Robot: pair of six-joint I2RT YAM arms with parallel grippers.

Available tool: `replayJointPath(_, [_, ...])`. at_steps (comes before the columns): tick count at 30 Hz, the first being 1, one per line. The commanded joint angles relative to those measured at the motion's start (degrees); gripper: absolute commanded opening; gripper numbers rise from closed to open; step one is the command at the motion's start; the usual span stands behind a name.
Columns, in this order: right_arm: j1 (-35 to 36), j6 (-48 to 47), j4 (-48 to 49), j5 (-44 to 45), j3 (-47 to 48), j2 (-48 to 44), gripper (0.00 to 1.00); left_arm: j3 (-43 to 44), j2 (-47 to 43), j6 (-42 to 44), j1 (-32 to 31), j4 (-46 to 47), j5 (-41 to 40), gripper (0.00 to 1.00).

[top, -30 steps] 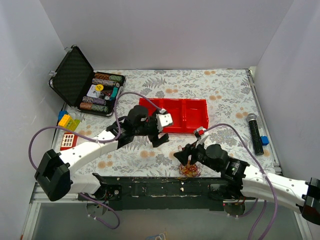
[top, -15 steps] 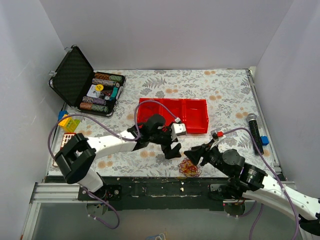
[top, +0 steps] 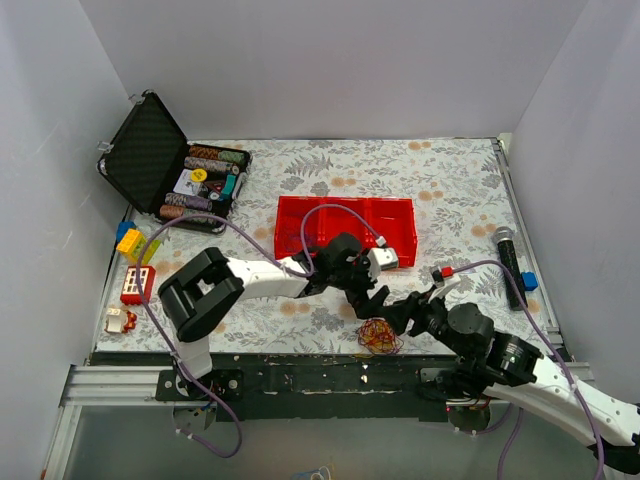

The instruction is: Untangle the cables

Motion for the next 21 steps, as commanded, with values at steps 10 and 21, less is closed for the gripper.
replayJointPath(10, [0.16, 2.38, -3.69, 0.73, 2.20, -1.85, 0.58, -0.73, 4.33, 12.35, -2.02, 1.29, -4.19, 0.38])
replayJointPath(21, [0.25, 0.45, 5.00, -1.55, -1.75, 3.33, 0.57, 4.98, -10.24, 12.17, 1.85, -13.28, -9.12, 0.00])
